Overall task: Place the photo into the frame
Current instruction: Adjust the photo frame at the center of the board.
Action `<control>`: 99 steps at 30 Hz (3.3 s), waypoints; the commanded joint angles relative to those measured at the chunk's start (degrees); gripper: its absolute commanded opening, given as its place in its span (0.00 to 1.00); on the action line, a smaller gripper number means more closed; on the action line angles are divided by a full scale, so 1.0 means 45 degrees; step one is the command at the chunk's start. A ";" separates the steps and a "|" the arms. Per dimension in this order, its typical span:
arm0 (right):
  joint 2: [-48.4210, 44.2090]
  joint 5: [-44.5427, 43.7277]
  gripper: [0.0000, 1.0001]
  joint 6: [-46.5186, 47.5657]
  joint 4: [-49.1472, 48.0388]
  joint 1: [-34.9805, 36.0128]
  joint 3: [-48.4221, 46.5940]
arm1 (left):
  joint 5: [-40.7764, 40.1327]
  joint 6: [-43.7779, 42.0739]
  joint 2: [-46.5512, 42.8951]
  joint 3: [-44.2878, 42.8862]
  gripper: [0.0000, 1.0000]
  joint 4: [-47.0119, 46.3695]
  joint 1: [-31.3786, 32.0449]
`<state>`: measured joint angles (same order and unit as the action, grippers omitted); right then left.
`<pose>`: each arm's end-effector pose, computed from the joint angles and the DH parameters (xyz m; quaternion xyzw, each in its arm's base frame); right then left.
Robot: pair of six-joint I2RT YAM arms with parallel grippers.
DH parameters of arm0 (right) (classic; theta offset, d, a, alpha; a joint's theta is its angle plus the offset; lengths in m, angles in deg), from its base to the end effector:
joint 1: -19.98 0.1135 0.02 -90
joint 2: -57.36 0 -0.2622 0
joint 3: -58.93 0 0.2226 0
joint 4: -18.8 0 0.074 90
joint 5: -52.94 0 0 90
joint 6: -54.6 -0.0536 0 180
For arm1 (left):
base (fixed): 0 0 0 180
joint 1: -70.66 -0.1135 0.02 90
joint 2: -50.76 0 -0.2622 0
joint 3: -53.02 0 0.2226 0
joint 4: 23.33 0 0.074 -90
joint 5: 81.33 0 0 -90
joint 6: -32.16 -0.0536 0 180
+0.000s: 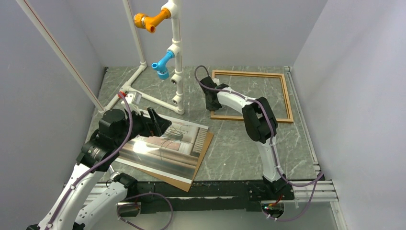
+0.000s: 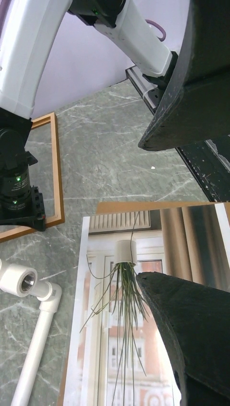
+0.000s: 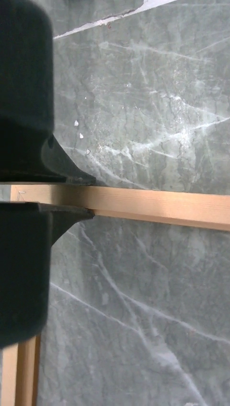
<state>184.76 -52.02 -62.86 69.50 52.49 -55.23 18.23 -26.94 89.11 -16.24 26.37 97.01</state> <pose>0.3879 0.2308 0.1578 -0.0132 0.9663 0.0019 0.2570 0.1085 -0.0637 0.3497 0.0163 0.8115 -0.3374 0.4768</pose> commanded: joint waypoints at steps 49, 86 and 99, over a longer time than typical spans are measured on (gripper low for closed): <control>-1.5587 0.0430 1.00 -0.7954 0.4127 0.0824 1.2355 | 0.0145 0.0504 -0.0201 0.0435 0.99 -0.0749 0.0041; -1.1478 0.1670 0.07 -0.3571 0.1064 -0.4758 1.2744 | 0.0053 0.0321 0.0293 0.0511 0.99 -0.0777 0.0043; -0.9267 0.0785 0.03 -0.1262 0.1269 -0.6884 1.0345 | -0.0156 0.0035 0.0423 0.0394 0.99 -0.0494 0.0038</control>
<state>141.31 -43.26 -73.73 74.90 25.30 -4.54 17.84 -25.68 90.79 -13.38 24.42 97.01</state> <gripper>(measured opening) 0.188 0.992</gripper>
